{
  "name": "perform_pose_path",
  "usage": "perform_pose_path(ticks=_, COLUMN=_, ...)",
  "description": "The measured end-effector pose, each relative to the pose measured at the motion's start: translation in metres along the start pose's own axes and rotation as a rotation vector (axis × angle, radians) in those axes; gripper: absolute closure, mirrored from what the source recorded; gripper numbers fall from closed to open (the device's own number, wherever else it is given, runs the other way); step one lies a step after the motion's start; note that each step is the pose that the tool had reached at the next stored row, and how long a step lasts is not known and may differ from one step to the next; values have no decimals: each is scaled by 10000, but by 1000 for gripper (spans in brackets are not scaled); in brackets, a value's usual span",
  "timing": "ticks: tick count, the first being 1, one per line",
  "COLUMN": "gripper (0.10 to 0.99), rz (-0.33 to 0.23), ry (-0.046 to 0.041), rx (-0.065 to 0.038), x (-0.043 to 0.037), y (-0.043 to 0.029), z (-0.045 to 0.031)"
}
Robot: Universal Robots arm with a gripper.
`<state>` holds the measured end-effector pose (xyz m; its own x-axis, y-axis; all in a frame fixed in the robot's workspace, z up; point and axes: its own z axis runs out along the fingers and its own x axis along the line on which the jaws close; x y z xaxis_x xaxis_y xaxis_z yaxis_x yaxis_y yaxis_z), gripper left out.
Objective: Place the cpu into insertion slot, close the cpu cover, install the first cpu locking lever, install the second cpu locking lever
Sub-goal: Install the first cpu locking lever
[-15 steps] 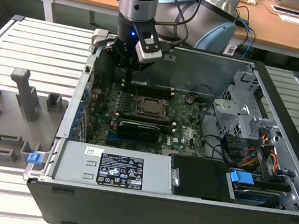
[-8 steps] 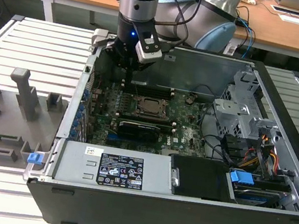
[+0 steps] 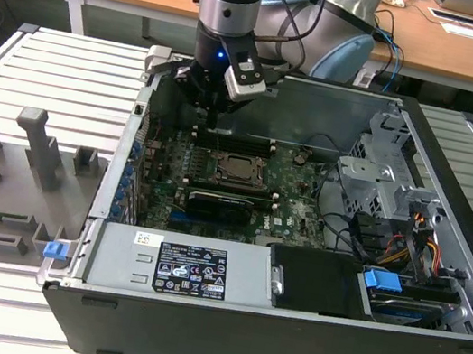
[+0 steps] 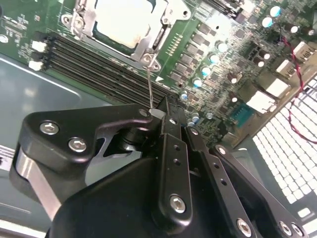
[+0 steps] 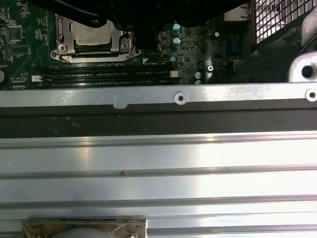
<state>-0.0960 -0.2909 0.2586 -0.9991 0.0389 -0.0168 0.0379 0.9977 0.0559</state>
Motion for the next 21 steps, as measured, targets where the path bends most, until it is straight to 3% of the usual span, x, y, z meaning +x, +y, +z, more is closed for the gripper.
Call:
perform_pose_path(ticks=11, gripper=980, rz=-1, ry=0, rx=4, x=-179, y=7, z=9)
perform_pose_path(ticks=21, gripper=980, rz=-1, ry=0, rx=3, x=-244, y=9, z=21)
